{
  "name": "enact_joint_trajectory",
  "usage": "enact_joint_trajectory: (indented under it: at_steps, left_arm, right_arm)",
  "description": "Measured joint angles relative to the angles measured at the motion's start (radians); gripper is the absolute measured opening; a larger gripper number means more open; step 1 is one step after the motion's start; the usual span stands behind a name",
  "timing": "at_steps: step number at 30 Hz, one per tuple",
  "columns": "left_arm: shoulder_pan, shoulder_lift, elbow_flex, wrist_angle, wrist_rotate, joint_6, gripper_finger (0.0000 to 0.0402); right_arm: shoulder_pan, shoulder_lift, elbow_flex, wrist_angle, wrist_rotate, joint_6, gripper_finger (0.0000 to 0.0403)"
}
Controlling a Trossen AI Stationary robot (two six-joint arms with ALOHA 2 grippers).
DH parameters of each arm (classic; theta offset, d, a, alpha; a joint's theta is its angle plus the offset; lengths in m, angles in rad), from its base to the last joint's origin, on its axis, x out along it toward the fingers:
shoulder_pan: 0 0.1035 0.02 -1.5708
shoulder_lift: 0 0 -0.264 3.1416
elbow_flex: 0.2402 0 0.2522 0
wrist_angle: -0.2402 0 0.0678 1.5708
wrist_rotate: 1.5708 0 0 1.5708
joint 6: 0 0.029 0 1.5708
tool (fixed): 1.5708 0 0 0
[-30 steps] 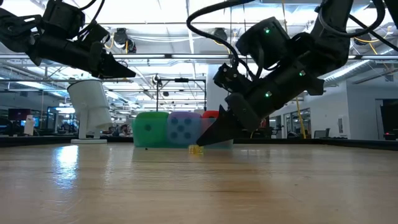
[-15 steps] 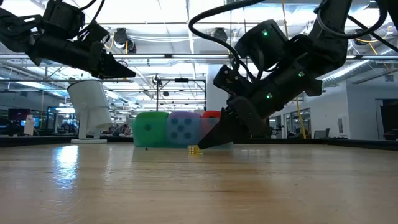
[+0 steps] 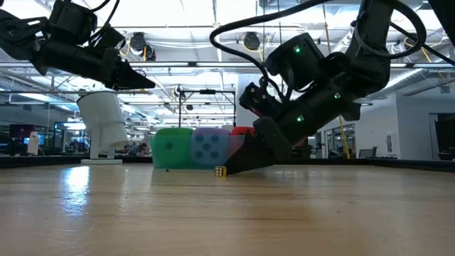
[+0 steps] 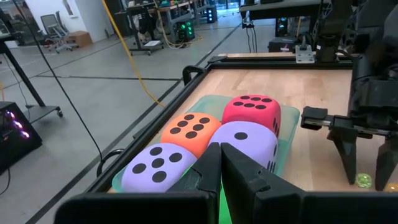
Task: Pick & Place Dice
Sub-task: Put the small green dice into the blue bin
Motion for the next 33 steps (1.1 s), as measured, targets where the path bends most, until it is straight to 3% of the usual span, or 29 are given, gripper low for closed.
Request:
enact_joint_trajectory:
  at_steps: [6,14,22,29,33]
  left_arm:
    - [-0.001,0.0,0.0,-0.001,0.008,0.003,0.0024]
    - [-0.001,0.0,0.0,-0.002,0.008,0.003,0.0024]
    - [-0.001,0.0,0.0,0.001,0.008,0.004,0.0024]
    - [-0.002,0.0,0.0,0.004,0.01,0.004,0.0024]
    - [-0.002,0.0,0.0,0.008,0.023,0.004,0.0024]
  right_arm:
    - [-0.002,0.001,0.0,-0.005,0.0,0.003,0.0112]
    - [-0.003,-0.02,0.0,-0.03,-0.009,-0.009,0.0042]
    - [-0.044,-0.262,0.021,-0.214,0.022,-0.133,0.0049]
    - [-0.22,-0.442,0.039,-0.282,0.07,-0.242,0.0055]
    - [-0.379,-0.455,0.038,-0.29,0.054,-0.22,0.0048]
